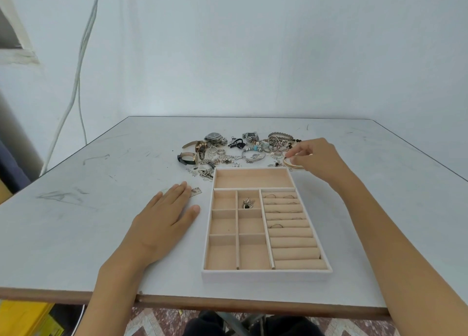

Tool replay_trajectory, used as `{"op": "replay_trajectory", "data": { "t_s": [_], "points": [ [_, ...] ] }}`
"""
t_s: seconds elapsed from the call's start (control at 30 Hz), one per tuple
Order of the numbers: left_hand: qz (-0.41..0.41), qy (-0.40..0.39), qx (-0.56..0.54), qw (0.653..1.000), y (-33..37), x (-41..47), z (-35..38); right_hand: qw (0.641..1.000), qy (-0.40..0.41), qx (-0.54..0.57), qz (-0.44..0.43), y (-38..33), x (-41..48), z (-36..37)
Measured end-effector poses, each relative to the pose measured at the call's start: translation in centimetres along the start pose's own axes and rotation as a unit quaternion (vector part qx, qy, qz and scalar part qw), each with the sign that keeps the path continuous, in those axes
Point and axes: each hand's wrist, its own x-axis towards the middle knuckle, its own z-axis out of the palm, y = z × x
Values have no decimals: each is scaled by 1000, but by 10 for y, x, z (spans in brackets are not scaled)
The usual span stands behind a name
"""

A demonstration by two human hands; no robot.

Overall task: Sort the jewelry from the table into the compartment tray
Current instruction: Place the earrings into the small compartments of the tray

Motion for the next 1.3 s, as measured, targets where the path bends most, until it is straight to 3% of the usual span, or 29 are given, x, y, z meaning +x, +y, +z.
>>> {"op": "replay_trajectory", "data": {
  "t_s": [0.27,0.47,0.77,0.93,1.03,1.17,1.3],
  "points": [
    [-4,-4,-2,1000,1,0,-2,996,12,-87,-12,-4,15,6],
    [-4,-3,-5,1000,1,0,-2,995,39,-86,-12,0,22,19],
    [-23,-4,8,1000,10,-3,-13,990,-34,-128,-43,22,30,26],
    [-47,-23,2,999,11,11,-32,984,-17,-167,-61,22,30,33],
    [-74,12,-21,997,18,30,-44,986,3,-155,-53,20,30,34],
    [-41,94,-28,994,48,61,-52,992,0,-117,-52,22,30,31],
    [13,89,6,996,93,102,-48,992,-1,-118,-46,23,30,24]
  ]
}}
